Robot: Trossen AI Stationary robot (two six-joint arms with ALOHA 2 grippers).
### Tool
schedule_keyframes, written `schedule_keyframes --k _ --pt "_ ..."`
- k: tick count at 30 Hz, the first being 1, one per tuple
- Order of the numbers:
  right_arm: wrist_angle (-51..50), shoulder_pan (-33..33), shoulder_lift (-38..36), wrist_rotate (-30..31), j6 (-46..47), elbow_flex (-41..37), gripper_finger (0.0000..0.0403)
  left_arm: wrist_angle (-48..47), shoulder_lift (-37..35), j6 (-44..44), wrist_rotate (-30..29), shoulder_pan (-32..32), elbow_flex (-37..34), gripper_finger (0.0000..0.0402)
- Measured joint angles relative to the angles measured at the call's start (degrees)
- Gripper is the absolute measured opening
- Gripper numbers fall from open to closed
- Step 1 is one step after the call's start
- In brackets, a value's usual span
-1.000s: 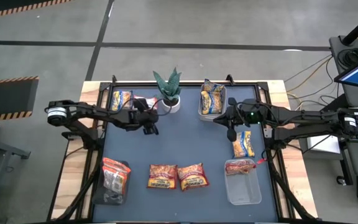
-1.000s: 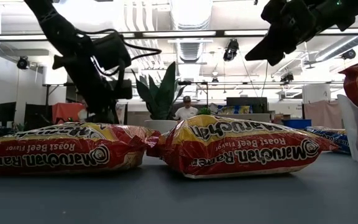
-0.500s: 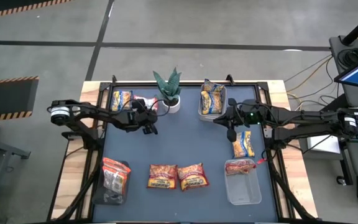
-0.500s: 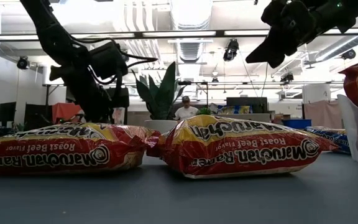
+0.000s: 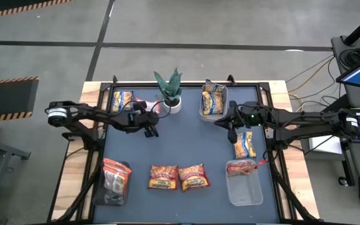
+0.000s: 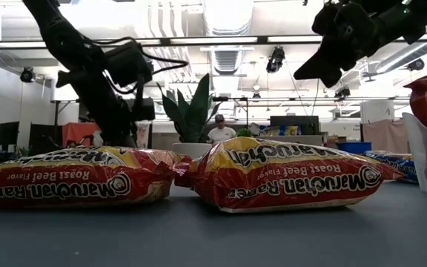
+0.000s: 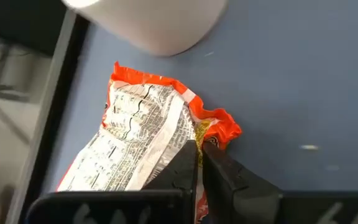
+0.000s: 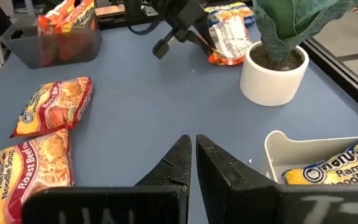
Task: Sort Maruchan noodles
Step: Put the orange instant noodle pack into the gray bin
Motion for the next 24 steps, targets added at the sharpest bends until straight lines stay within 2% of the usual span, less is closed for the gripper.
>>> schedule_keyframes --k 5,10,14,19,24 --pt "0.1 0.1 0.5 0.0 0.6 -0.1 0.0013 0.0 -1.6 -3.7 4.9 -2.8 0.0 0.0" --pt "0.2 0.5 0.5 0.0 2.5 -0.1 0.0013 1.6 -2.4 -11.1 11.7 -8.4 0.0 0.0" --pt "0.4 0.9 0.5 0.0 2.5 -0.1 0.0013 9.6 -2.2 -16.1 14.9 -14.9 0.0 0.0" --pt "2.7 0.9 1.7 0.0 3.0 -0.1 0.0013 22.6 -1.9 -17.7 14.9 -21.4 0.1 0.0001" --pt "5.2 1.7 5.2 0.0 4.0 -0.1 0.0013 23.9 -2.0 -18.5 9.9 -22.5 0.2 0.0001"
